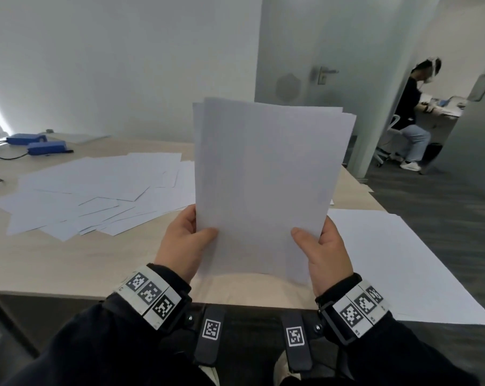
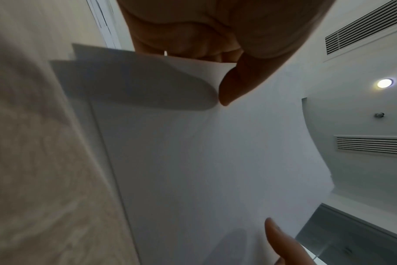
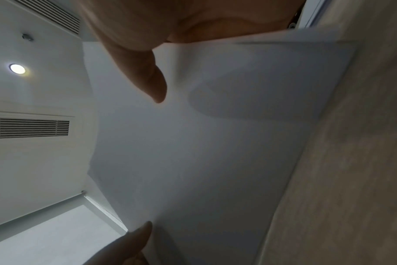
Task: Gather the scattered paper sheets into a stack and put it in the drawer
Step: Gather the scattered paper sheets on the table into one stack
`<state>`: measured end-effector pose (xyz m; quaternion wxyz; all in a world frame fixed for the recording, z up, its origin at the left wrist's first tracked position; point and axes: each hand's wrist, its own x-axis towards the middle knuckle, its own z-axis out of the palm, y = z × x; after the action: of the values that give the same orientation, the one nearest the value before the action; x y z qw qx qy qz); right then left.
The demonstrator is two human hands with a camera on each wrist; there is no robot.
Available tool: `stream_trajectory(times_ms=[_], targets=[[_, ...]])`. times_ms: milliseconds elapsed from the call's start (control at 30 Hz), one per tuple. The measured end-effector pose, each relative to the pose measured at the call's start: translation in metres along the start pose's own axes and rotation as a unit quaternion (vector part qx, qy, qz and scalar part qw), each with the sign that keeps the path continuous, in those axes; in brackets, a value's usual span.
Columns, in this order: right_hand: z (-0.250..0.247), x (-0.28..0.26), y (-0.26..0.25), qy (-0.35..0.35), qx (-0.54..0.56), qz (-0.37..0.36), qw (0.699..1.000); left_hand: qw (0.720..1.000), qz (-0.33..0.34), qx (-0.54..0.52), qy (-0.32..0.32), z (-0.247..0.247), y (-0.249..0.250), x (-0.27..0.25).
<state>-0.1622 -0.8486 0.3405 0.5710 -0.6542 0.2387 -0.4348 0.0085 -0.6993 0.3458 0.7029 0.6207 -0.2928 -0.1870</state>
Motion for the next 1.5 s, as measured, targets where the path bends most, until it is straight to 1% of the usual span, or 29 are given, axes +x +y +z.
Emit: stream_trajectory(times_ms=[133,200,333,433,533,633,700,800,900,1000,1133,1300,1400,1433,1500], targets=[[0.000,-0.004,0.003,-0.002,-0.012,0.002,1.000,1.000,-0.003,0.002,0.015,0.002,-0.003,-0.005],[-0.001,-0.008,0.005,-0.006,-0.029,0.016,0.999,1.000,-0.009,0.018,0.023,0.003,-0.007,-0.009],[-0.005,-0.020,0.013,-0.047,-0.108,0.060,0.991,0.996,-0.026,0.091,0.004,0.003,-0.019,-0.021],[-0.008,-0.025,0.017,-0.057,-0.135,0.066,0.987,0.989,-0.028,0.143,-0.003,0.006,-0.022,-0.029],[-0.015,-0.029,0.011,-0.024,-0.127,0.050,0.990,0.991,-0.009,0.133,0.000,0.019,-0.019,-0.033],[-0.034,-0.031,-0.001,0.028,-0.104,0.047,0.993,0.994,0.006,0.111,-0.012,0.040,-0.014,-0.033],[-0.054,-0.031,-0.006,0.076,-0.104,0.043,0.991,0.994,0.005,0.106,-0.040,0.059,-0.011,-0.034],[-0.092,-0.031,-0.011,0.140,-0.133,0.043,0.980,0.987,0.013,0.117,-0.108,0.091,-0.011,-0.034],[-0.131,-0.034,-0.016,0.168,-0.185,0.040,0.967,0.973,0.024,0.147,-0.175,0.126,-0.013,-0.036],[-0.169,-0.038,-0.019,0.182,-0.225,0.067,0.955,0.958,0.022,0.159,-0.238,0.161,-0.018,-0.038],[-0.216,-0.036,-0.016,0.163,-0.278,0.105,0.941,0.935,-0.005,0.199,-0.293,0.202,-0.020,-0.043],[-0.250,-0.022,-0.004,0.111,-0.355,0.173,0.912,0.907,0.001,0.299,-0.297,0.226,-0.027,-0.041],[-0.260,-0.020,0.009,0.113,-0.389,0.214,0.889,0.885,0.017,0.376,-0.274,0.227,-0.038,-0.034],[-0.262,-0.020,0.013,0.115,-0.396,0.220,0.884,0.874,0.022,0.407,-0.265,0.226,-0.040,-0.033],[-0.262,-0.022,0.016,0.120,-0.429,0.227,0.866,0.843,0.030,0.479,-0.243,0.224,-0.045,-0.034]])
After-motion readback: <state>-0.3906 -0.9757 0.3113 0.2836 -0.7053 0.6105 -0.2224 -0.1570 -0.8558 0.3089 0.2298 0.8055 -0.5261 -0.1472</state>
